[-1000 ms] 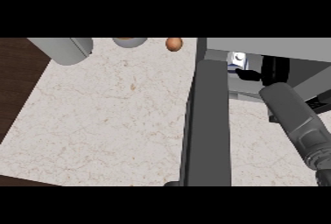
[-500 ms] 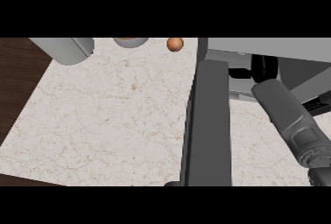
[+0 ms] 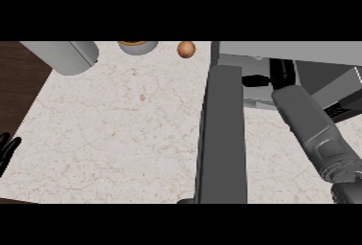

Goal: Pick up the milk, place it into the microwave and close the microwave

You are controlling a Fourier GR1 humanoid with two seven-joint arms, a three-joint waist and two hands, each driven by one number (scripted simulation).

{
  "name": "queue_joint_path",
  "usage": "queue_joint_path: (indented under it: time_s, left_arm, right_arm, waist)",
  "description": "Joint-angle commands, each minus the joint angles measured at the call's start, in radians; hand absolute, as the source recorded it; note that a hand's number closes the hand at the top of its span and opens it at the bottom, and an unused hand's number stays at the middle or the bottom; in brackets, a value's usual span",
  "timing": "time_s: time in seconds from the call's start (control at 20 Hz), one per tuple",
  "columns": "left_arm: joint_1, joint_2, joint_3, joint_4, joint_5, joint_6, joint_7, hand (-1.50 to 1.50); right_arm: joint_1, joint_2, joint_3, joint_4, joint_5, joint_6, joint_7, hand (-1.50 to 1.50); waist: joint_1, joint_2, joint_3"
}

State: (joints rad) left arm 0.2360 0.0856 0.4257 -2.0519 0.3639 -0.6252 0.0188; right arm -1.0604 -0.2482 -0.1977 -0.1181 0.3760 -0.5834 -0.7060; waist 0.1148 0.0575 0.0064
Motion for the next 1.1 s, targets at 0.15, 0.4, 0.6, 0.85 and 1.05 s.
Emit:
queue_joint_path:
  time_s: [0.15, 0.4, 0.6, 0.85, 1.05]
  left_arm:
    - [-0.009, -0.01, -0.047, 0.035, -0.03, -0.048, -0.031, -1.5]
    - [0.008, -0.049, -0.11, 0.005, -0.031, -0.06, -0.018, -1.5]
    - [-0.034, -0.056, -0.152, 0.002, -0.048, -0.032, 0.031, 1.5]
    - [-0.055, -0.085, -0.248, -0.034, -0.071, 0.03, 0.102, 1.5]
    - [-0.025, -0.085, -0.294, -0.005, -0.101, 0.021, 0.085, 1.5]
  right_arm:
    - [0.03, 0.04, -0.104, -0.016, -0.113, 0.175, -0.087, -1.5]
    - [0.109, 0.04, -0.135, -0.008, -0.151, 0.311, -0.179, -1.5]
    - [0.147, 0.06, -0.163, 0.002, -0.181, 0.359, -0.193, -1.5]
    - [0.231, 0.089, -0.181, -0.003, -0.219, 0.546, -0.254, -1.5]
    - [0.273, 0.069, -0.171, -0.041, -0.229, 0.656, -0.262, -1.5]
  waist:
    - [-0.029, -0.017, -0.002]
    - [-0.049, -0.028, -0.002]
    - [-0.055, -0.029, -0.002]
    - [-0.09, -0.045, -0.004]
    - [-0.103, -0.054, -0.005]
